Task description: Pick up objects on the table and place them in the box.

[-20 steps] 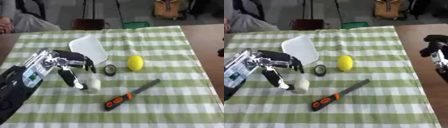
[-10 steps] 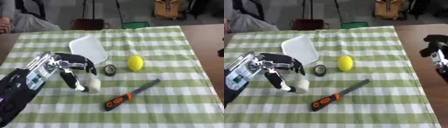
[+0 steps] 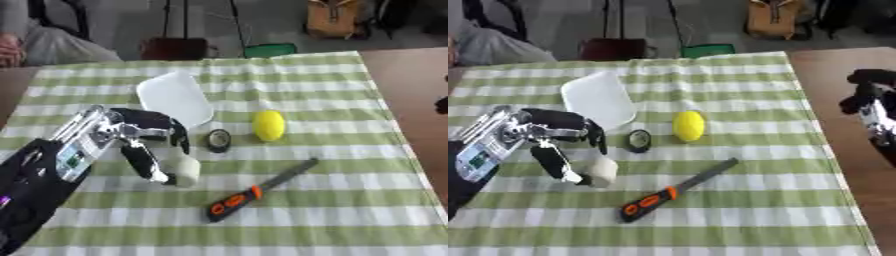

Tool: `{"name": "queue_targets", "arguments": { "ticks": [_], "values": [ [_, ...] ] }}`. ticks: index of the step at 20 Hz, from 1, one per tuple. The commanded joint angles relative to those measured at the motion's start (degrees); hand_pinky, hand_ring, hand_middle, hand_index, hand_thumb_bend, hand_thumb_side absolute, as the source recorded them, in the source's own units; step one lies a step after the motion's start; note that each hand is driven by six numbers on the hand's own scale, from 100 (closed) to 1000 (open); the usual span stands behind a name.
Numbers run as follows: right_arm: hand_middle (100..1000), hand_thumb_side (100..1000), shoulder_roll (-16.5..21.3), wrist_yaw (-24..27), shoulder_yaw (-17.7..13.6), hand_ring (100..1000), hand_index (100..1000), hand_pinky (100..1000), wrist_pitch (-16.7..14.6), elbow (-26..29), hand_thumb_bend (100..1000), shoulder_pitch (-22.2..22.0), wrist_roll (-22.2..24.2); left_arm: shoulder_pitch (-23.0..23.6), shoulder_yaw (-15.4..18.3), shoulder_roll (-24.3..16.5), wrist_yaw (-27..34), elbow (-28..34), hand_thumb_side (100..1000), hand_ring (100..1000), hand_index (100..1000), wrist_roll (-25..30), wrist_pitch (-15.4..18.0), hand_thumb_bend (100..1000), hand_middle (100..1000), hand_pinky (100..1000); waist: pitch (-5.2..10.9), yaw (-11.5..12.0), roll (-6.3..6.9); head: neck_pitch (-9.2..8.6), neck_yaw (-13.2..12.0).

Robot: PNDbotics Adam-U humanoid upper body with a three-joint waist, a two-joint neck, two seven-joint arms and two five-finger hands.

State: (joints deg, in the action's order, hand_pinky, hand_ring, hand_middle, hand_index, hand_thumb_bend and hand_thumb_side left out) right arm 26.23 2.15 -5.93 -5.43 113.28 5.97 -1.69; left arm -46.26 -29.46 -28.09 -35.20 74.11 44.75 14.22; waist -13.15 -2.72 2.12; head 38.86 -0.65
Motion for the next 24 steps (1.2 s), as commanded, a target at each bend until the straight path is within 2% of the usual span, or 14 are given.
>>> {"name": "queue_targets", "arguments": {
  "ticks": [1, 2, 13, 14, 18, 24],
  "values": [
    [709, 609, 1.3, 0.2, -0.1, 579, 768, 583, -0.2, 1.3, 209, 0.3, 0.0, -0.7, 0.3, -0.4, -0.4, 0.3, 352, 756, 755, 0.0, 0.4, 438, 747, 753, 0.9, 0.0, -0.22, 0.05, 0.1],
    [709, 611, 1.3, 0.2, -0.1, 579, 769, 583, -0.1, 1.3, 206, 0.3, 0.0, -0.7, 0.3, -0.4, -0.5, 0.3, 337, 747, 710, 0.0, 0.5, 409, 740, 751, 0.9, 0.0, -0.21, 0.02, 0.1],
    [709, 613, 1.2, 0.3, 0.0, 579, 771, 583, -0.1, 1.3, 202, 0.3, 0.0, -0.5, 0.1, 0.1, -1.1, 0.0, 267, 712, 589, -2.0, 0.4, 261, 693, 727, 0.9, 0.0, -0.19, -0.04, 0.1],
    [709, 613, 1.2, 0.3, -0.1, 579, 771, 583, -0.1, 1.3, 202, 0.3, 0.0, -0.5, 0.1, 0.1, -1.1, 0.0, 259, 697, 554, -2.2, 0.4, 202, 673, 717, 0.91, 0.0, -0.21, -0.06, 0.1],
    [709, 613, 1.2, 0.3, -0.1, 579, 772, 583, -0.2, 1.3, 202, 0.3, 0.0, -0.5, 0.3, -0.2, -0.7, 0.4, 263, 689, 550, -2.7, 0.2, 195, 668, 713, 0.92, 0.0, -0.31, -0.1, 0.1],
    [709, 612, 1.3, 0.3, -0.2, 579, 772, 583, -0.2, 1.3, 204, 0.2, -0.2, -1.9, 3.2, -3.9, 1.4, 4.2, 245, 688, 544, -3.3, -2.0, 203, 667, 720, 1.03, 0.2, -0.25, -0.08, 0.4]
  ]
}}
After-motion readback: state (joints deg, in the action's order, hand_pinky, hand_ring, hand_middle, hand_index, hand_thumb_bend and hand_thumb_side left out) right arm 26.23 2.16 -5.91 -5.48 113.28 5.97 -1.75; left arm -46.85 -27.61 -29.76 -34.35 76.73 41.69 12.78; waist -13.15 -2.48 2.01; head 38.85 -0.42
